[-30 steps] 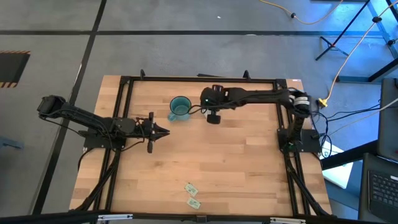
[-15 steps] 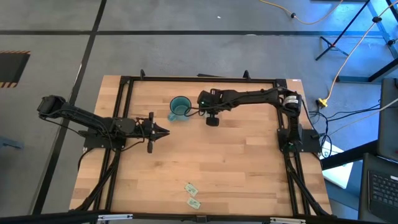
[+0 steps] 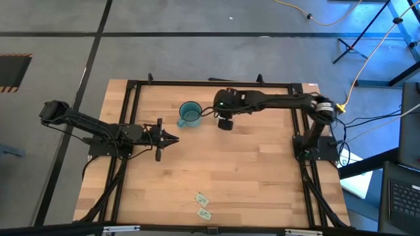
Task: Pick and place items into bin
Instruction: Put the white stevia packet into the transparent bin
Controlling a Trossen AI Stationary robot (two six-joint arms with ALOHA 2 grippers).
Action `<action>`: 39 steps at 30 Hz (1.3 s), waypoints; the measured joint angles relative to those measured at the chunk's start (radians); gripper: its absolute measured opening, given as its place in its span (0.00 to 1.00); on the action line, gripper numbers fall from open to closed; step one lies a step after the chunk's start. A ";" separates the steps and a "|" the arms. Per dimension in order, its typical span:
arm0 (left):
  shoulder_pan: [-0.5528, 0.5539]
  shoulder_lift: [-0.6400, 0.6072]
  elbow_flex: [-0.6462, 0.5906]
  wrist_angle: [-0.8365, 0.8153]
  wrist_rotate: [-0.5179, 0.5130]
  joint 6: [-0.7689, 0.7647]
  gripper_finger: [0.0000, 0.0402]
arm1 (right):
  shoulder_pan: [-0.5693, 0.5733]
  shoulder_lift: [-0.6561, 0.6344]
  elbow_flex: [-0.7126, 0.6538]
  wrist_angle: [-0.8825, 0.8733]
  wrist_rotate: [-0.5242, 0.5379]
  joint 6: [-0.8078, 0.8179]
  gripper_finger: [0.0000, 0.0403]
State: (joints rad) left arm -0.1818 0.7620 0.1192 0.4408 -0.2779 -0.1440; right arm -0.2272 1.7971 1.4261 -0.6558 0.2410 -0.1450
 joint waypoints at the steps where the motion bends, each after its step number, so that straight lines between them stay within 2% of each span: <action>1: 0.000 0.000 0.000 0.000 0.001 0.000 0.11 | 0.008 -0.031 0.000 -0.013 -0.001 0.018 0.24; 5: 0.000 0.000 0.000 0.001 0.059 0.000 0.10 | 0.067 -0.172 -0.010 -0.070 -0.044 0.102 0.24; 8: 0.000 0.000 0.000 0.004 0.123 0.017 0.10 | 0.156 -0.299 -0.099 -0.018 -0.068 0.144 0.24; 14: 0.000 0.000 0.001 0.004 0.161 0.059 0.10 | 0.345 -0.544 -0.417 0.295 -0.069 0.261 0.24; 19: 0.000 0.064 0.044 0.004 0.209 0.069 0.13 | 0.452 -0.658 -0.634 0.523 -0.068 0.297 0.24; 23: -0.017 0.197 0.134 0.006 0.275 0.134 0.18 | 0.496 -0.713 -0.768 0.627 -0.030 0.280 0.24; 28: -0.055 0.405 0.265 0.003 0.292 0.225 0.22 | 0.505 -0.754 -0.880 0.765 0.005 0.296 0.24; 32: -0.100 0.581 0.364 0.001 0.384 0.243 0.21 | 0.505 -0.763 -0.918 0.830 0.004 0.293 0.24; 39: -0.184 0.867 0.535 0.005 0.406 0.235 0.15 | 0.505 -0.755 -0.929 0.831 0.005 0.293 0.24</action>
State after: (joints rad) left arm -0.3661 1.6292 0.6539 0.4457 0.1285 0.0906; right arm 0.2775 1.0416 0.4973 0.1753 0.2455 0.1482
